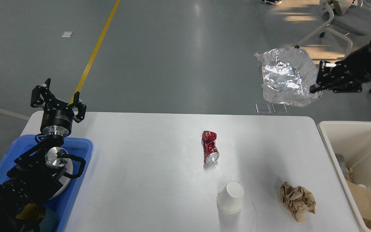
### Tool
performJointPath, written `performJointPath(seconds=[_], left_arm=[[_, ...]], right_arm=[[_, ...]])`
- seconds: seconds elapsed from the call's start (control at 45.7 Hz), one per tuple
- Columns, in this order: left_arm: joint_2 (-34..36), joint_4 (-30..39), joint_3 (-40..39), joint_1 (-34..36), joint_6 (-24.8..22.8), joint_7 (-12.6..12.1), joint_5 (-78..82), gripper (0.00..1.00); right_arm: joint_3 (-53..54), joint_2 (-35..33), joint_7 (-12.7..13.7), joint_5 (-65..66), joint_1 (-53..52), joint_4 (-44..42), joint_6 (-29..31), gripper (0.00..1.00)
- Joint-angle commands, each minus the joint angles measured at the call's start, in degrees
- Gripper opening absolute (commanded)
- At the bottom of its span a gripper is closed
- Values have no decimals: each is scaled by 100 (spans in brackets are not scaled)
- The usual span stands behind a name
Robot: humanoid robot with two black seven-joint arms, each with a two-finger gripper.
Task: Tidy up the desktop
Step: 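Lift the foil tray up and away from the table, then drop the foil tray into the white bin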
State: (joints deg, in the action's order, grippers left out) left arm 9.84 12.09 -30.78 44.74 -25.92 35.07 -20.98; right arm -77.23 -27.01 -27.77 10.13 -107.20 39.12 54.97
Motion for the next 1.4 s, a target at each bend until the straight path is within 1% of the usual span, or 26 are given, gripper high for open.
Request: performJointPath(seconds=[0.0,0.131,0.241,0.329,0.46,0.591,0.635,0.745,0.854,0.986,1.117,1.183,1.292,1.38], left_arm=[[0,-5,-7,0,0,0,-2,97],[0,4,2,0,0,0,-2,97],[0,-5,-6,0,0,0,-2,96],[0,4,2,0,0,0,-2,96],[0,4,-7,0,0,0,6,96],[0,-5,2,0,0,0,-2,96],[0,-5,-6,0,0,0,-2,97],[0,-5,2,0,0,0,-2,96],[0,4,2,0,0,0,-2,97],[0,4,-7,0,0,0,-2,97],[0,4,2,0,0,0,-2,96],[0,4,2,0,0,0,-2,96],[0,4,2,0,0,0,-2,96],[0,4,-6,0,0,0,-2,97]], right_arm=[[-90,20,-9,498,-740,-18,3,0],[-99,55,9,929,-1215,-71,3,0],[-134,38,26,1368,-1277,-158,3,0],[-397,-50,26,1528,-1269,-299,3,0],[-810,-507,35,1536,-1146,-317,3,0],[-960,-1113,35,1528,-856,-317,3,0],[-969,-1289,35,1528,-768,-317,-126,0],[-969,-1755,35,1510,-531,-317,-750,0],[-969,-2238,26,1405,-250,-308,-1734,0],[-890,-2704,26,817,479,-317,-3183,0],[-680,-2784,26,289,1542,-326,-4765,0],[-390,-2784,18,104,2096,-326,-5416,0],[400,-2775,9,-124,3027,-334,-6085,0],[1077,-2749,9,-213,3687,-378,-6271,0]])
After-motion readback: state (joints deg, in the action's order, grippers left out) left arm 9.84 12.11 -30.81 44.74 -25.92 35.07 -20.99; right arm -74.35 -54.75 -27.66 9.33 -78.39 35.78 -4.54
